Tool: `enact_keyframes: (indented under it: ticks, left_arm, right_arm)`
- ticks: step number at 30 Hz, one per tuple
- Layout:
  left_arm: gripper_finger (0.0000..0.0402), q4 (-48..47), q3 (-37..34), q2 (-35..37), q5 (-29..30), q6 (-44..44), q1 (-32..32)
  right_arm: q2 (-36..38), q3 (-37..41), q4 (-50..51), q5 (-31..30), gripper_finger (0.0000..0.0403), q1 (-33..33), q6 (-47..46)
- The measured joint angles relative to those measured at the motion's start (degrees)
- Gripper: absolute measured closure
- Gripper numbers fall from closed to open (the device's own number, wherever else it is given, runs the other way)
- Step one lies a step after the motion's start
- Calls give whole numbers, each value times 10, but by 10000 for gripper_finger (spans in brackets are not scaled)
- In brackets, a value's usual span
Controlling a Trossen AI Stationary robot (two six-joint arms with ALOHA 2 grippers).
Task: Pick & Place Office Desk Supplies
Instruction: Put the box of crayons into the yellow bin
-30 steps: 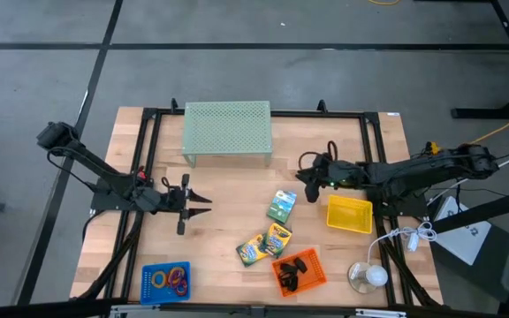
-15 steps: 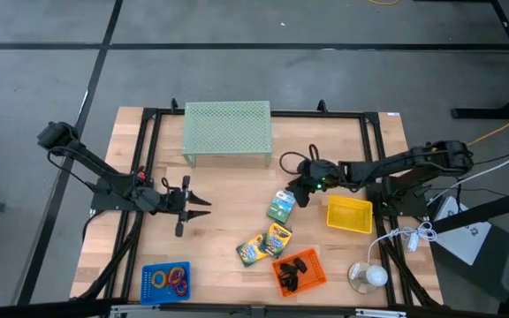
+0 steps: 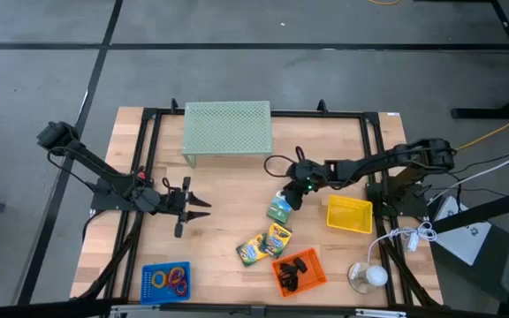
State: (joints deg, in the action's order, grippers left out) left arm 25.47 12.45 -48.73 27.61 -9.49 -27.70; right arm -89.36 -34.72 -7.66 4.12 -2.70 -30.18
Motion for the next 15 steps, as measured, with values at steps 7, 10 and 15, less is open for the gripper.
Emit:
enact_keyframes:
  ticks: [7, 10, 15]
  left_arm:
    - [292, -6, 0, 0, -5, -9, 0]
    - [292, -17, 0, 0, -7, -18, 0]
    - [292, -30, 0, 0, -7, -28, 0]
  right_arm:
    - [0, -11, 36, 23, 304, -1, 5]
    - [0, -12, 55, 28, 317, -1, -6]
    - [0, -12, 75, 23, 331, -1, -6]
